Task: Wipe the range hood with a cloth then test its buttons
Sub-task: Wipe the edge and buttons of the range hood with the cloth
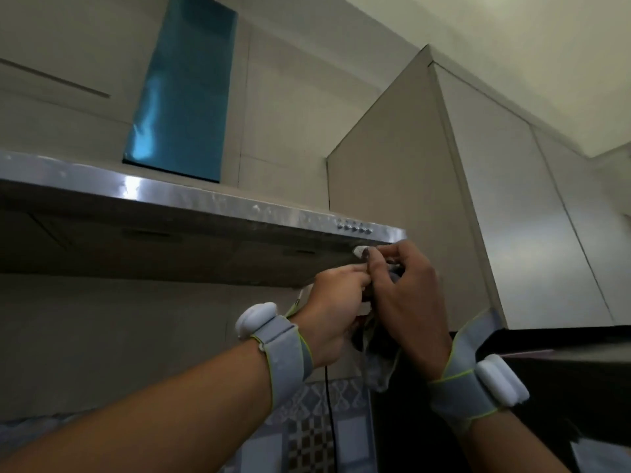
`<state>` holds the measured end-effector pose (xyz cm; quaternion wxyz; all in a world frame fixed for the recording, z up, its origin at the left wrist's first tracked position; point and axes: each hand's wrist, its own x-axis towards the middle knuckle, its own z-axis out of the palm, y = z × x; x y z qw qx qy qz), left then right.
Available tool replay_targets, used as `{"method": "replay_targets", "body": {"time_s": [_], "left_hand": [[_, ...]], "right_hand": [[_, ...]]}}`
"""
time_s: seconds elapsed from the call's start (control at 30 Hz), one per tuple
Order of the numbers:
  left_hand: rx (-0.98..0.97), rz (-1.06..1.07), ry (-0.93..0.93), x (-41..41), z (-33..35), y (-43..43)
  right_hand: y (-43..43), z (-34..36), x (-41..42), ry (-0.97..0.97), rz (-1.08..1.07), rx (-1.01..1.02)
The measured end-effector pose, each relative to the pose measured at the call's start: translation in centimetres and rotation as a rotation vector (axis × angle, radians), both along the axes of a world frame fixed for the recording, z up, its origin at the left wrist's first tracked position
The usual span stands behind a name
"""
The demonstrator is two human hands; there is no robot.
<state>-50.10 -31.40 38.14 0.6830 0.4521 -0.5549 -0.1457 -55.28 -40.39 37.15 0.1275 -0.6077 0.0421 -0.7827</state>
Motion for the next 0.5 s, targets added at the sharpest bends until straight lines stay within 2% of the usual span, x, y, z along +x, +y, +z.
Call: {"method": "replay_targets", "body": {"time_s": [0.13, 0.33, 0.4, 0.5], "left_hand": [[0.042, -0.014, -0.1, -1.4, 1.9, 0.2], [0.198, 0.191, -0.473, -0.9, 4.6, 1.4], [0.129, 0.349, -0.632, -0.6, 6.0, 2.0], [0.003, 0.769, -1.002, 0.2, 8.6, 3.6]], "right_hand": [[-0.6, 1.5, -2.5, 0.036, 0.086, -0.065], [-1.8, 3.3, -5.2, 0.126, 0.072, -0.129], [-2.0, 4.3, -5.6, 0.145, 0.09, -0.114], [-2.4, 6.2, -6.2, 0.182, 0.052, -0.069]]}}
